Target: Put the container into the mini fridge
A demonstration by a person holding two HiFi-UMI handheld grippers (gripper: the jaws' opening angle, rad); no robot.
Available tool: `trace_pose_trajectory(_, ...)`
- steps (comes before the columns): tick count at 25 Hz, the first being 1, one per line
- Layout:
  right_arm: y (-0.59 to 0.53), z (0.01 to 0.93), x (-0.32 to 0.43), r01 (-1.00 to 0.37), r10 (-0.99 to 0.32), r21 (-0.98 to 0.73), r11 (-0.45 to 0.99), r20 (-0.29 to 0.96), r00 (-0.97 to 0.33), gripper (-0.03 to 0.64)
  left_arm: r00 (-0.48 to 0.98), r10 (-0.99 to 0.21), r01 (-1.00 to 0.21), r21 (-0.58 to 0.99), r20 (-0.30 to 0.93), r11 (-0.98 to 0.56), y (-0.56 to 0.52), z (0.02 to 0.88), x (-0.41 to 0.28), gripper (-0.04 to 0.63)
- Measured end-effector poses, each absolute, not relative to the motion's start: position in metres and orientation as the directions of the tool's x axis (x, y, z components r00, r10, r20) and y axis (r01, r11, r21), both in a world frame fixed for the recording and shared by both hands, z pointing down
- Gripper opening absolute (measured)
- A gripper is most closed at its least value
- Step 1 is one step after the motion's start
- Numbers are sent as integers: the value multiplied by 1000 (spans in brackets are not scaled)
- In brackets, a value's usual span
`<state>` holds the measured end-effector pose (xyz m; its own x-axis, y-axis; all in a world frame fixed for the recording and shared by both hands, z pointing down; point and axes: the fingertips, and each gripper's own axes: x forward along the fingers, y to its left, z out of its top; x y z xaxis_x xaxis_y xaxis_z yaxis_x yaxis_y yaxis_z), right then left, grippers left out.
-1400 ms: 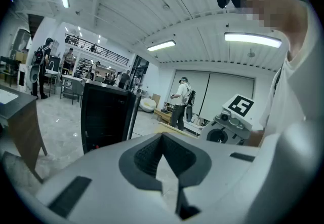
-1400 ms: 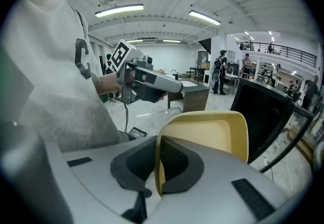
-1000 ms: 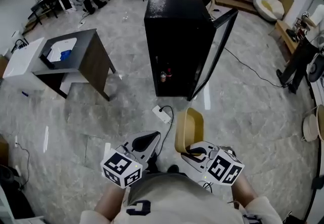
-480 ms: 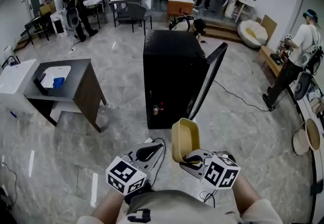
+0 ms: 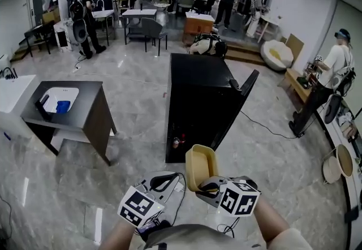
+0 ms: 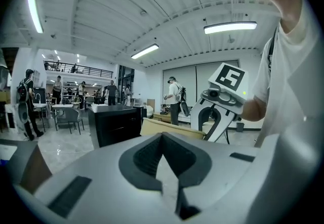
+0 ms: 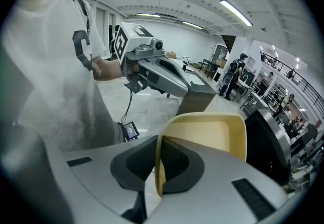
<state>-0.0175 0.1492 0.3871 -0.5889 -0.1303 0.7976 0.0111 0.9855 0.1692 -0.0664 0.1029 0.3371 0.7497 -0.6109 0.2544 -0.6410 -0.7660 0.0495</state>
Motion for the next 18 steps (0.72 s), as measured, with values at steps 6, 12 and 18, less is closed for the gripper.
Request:
trace_pose_trajectory(6,131,399,-42,-2,-149,175,984,828,-541,31,757,-602,-640,107,253,-761,87,355,-100,57)
trace_pose_trajectory(12,110,389,-39,-9,-175,200,980,835,-522,31,774,-593,-623,104,222,-775,75,343,-97,57)
trace_pose_trajectory(18,84,388,-18,10,-189,226,974,835,-517,31,757,-617,-644,82,218,-761,55,341,-82,57)
